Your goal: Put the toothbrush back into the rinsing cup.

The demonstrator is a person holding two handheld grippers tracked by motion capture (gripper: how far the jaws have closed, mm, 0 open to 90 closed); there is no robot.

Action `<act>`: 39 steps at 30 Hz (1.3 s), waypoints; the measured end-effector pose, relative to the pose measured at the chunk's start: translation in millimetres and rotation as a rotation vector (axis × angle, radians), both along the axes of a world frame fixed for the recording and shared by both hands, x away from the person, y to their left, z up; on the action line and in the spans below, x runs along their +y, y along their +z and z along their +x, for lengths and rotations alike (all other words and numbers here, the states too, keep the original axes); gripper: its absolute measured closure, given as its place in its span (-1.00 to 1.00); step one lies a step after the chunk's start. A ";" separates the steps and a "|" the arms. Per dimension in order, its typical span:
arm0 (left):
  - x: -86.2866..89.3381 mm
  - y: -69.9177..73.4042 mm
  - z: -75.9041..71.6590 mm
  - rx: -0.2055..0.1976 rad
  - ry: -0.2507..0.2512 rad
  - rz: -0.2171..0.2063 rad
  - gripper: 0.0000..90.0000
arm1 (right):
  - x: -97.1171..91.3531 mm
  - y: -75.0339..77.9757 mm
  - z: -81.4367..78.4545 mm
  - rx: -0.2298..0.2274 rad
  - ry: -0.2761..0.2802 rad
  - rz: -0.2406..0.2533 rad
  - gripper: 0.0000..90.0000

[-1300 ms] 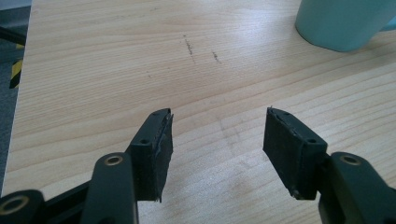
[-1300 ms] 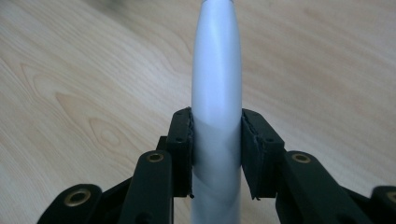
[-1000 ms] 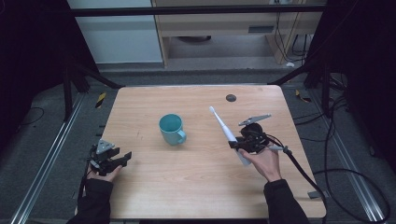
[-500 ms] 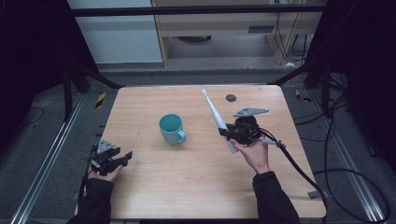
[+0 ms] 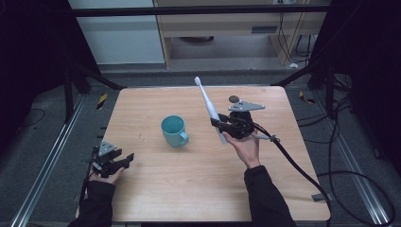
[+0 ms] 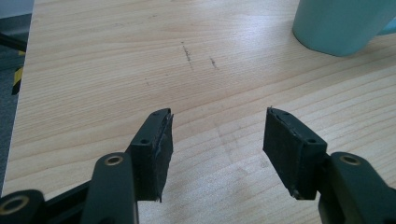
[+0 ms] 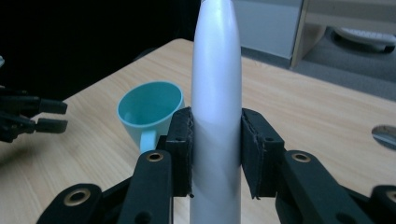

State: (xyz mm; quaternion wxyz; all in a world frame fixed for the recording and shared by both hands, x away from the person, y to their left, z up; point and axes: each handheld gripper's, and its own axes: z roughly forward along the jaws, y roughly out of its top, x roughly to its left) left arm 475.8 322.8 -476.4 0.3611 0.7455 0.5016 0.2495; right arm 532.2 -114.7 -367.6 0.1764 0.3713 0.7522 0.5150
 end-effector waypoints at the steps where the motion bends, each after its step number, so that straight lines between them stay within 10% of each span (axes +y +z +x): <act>1: 0.1 0.0 -0.2 -0.002 -0.001 0.002 -0.07 | 3.1 0.4 4.2 -0.017 -0.002 0.016 0.48; 39: 3.8 0.8 0.1 -0.010 -0.002 -0.018 -0.07 | 100.6 14.8 57.3 -0.154 0.078 0.137 0.48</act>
